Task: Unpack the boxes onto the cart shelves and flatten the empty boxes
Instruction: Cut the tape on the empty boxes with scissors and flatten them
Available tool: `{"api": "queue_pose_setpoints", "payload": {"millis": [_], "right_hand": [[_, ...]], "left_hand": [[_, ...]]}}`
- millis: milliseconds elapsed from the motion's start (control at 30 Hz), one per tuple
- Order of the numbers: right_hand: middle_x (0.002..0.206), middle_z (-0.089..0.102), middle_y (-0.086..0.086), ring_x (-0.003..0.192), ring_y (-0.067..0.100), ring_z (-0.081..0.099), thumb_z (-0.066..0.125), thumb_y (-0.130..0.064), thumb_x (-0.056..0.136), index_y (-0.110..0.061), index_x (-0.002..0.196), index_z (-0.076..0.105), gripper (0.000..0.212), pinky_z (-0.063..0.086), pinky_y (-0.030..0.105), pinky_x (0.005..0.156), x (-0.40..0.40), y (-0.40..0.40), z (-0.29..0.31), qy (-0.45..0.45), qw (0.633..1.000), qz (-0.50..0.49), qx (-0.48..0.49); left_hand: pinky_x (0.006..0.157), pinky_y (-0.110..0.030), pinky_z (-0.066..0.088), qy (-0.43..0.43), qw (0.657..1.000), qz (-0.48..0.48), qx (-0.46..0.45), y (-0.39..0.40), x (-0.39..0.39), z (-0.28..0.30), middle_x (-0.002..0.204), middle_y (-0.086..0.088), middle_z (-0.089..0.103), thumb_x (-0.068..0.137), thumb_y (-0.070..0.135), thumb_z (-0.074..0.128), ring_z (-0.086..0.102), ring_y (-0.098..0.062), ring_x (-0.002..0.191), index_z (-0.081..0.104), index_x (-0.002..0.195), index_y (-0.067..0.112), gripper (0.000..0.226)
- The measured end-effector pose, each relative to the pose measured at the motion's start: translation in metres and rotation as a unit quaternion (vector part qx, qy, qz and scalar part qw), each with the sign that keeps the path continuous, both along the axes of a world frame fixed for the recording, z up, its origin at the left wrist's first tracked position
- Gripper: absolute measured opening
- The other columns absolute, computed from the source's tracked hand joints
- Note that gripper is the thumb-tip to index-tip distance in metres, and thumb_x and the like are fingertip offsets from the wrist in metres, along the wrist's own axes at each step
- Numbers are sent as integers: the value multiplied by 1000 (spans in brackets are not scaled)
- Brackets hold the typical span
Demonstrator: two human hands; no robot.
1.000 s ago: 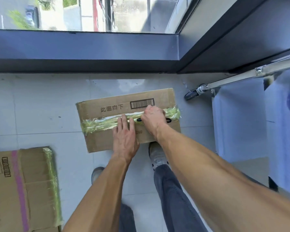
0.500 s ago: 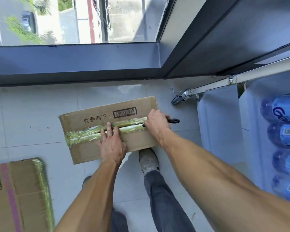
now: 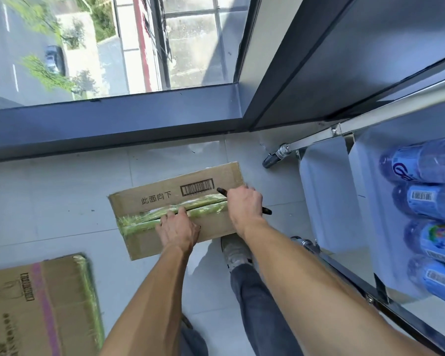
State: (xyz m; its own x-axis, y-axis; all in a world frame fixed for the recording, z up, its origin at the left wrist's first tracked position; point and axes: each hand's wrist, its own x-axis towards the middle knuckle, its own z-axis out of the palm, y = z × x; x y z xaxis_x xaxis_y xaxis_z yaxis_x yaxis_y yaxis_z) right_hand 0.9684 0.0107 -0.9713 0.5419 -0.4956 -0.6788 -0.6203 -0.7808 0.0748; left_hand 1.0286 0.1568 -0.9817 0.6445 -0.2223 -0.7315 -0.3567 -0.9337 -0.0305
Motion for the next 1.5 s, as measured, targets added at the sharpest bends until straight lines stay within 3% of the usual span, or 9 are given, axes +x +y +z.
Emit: {"api": "queue_pose_setpoints", "payload": {"millis": [133, 233, 333, 567, 667, 767, 833, 1167, 1500], "right_hand": [[89, 61, 6, 78, 26, 54, 58, -3, 88, -16, 109, 50, 25, 40, 32, 69, 1, -3, 14, -184, 925, -330, 25], [105, 69, 11, 95, 31, 64, 68, -11, 83, -15, 108, 56, 28, 45, 29, 73, 9, 4, 23, -228, 805, -541, 87], [101, 72, 7, 96, 29, 66, 78, -22, 77, -16, 92, 64, 21, 48, 27, 76, 10, 12, 29, -244, 740, -614, 125], [92, 71, 8, 69, 17, 69, 75, -30, 81, -15, 86, 61, 21, 58, 31, 65, 4, 0, 38, -277, 591, -738, 173], [118, 59, 15, 97, 31, 58, 71, -18, 82, -15, 121, 48, 45, 46, 34, 75, -9, -3, 39, -231, 716, -658, 40], [127, 44, 12, 113, 29, 45, 62, -5, 80, -14, 134, 39, 59, 39, 38, 91, -30, -4, 33, -197, 917, -325, -117], [122, 48, 9, 112, 26, 43, 55, -7, 87, -14, 126, 51, 40, 36, 38, 96, -42, -1, 23, -177, 969, -161, -57], [104, 64, 12, 98, 29, 60, 48, -16, 96, -9, 105, 70, 25, 43, 33, 76, -36, 51, 9, -140, 922, -358, 53], [99, 66, 4, 90, 25, 58, 69, -29, 80, -23, 106, 59, 28, 38, 27, 67, -36, 40, 3, -127, 841, -510, 131]], "left_hand": [[74, -32, 52, 45, 983, 158, -87, -14, -1, 14, 88, -12, 65, 82, 11, 53, 62, -32, 84, 65, 85, 6, 13], [54, -26, 40, 231, 886, 363, -173, -32, -11, 30, 75, -10, 63, 91, 10, 54, 59, -26, 66, 62, 80, 7, 14], [46, -20, 41, 334, 811, 434, -205, -41, -18, 42, 61, -5, 66, 94, -2, 48, 58, -12, 47, 62, 78, 1, 21], [41, -19, 28, 285, 812, 457, -227, -31, -20, 41, 57, -1, 55, 90, 1, 57, 40, -7, 40, 61, 65, 14, 28], [42, -21, 36, 286, 840, 405, -219, -26, -27, 29, 58, -3, 57, 91, 2, 56, 46, -10, 44, 60, 59, 16, 34], [52, -27, 49, 237, 897, 308, -212, -19, -33, 16, 64, -2, 62, 94, 9, 56, 58, -14, 56, 57, 65, 15, 29], [48, -19, 46, 225, 914, 261, -216, -18, -34, 8, 64, 0, 62, 95, 11, 56, 60, -12, 56, 55, 65, 17, 31], [64, -37, 51, 220, 909, 268, -233, -10, -26, 4, 64, -11, 56, 94, 2, 58, 57, -23, 64, 51, 64, 12, 32], [58, -24, 55, 253, 904, 249, -239, -23, -5, 10, 79, -11, 68, 98, 5, 56, 63, -9, 57, 69, 87, 5, 17]]}}
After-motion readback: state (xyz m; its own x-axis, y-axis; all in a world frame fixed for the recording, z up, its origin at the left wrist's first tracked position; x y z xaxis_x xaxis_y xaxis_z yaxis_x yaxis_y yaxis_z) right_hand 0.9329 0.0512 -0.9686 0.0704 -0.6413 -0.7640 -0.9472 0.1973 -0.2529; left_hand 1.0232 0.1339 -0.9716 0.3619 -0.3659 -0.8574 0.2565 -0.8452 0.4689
